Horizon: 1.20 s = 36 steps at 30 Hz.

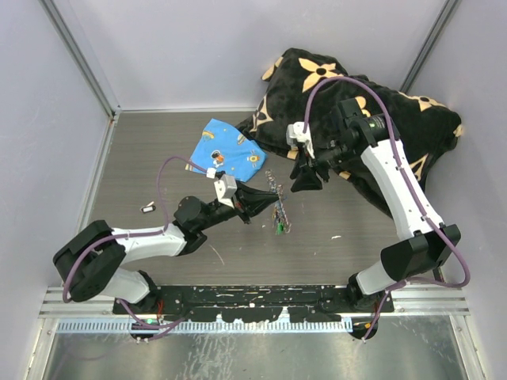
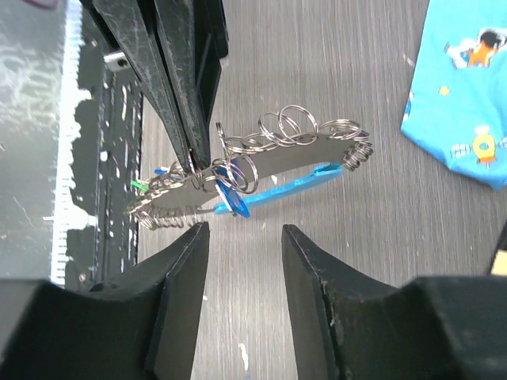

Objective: Remove the keys from the keyring
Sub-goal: Remove the key from the keyring.

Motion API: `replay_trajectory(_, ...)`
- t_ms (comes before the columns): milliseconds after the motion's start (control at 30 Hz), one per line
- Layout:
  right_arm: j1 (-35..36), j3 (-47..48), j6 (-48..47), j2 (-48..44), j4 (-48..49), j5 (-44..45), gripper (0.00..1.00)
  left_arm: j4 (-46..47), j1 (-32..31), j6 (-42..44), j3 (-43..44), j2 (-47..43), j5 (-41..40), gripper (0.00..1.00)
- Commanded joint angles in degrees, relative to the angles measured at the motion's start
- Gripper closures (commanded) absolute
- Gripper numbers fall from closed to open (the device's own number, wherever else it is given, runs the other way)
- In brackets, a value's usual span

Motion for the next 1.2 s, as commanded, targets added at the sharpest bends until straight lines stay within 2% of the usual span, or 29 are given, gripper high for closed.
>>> replay_trajectory(0, -1.17, -1.71, -2.42, -3.91, 3.31, -14.35, 0.53, 5.56, 0.29, -2.12, 0.53, -3.82, -2.17, 1.00)
replay_trajectory(200, -1.20, -5.65, -6.91, -5.14, 1.72, -20.72, 0.61, 7.42, 0.29, -5.36, 0.80, -4.72, -2.54, 1.00)
replay_trajectory(500, -1.19, -5.63, -6.93, -5.09, 1.75, -21.71, 0.67, 7.84, 0.29, -7.27, 1.48, -5.87, -2.29, 1.00)
replay_trajectory(667, -1.23, -6.02, -5.38, -5.39, 2.95, -19.78, 0.68, 7.83, 0.22, -7.81, 1.86, -6.34, -2.11, 1.00)
replay_trajectory(1167, -0.52, -7.18, -5.26, -4.84, 3.89, -22.01, 0.68, 7.80, 0.27, -9.21, 3.05, -5.94, -1.85, 1.00)
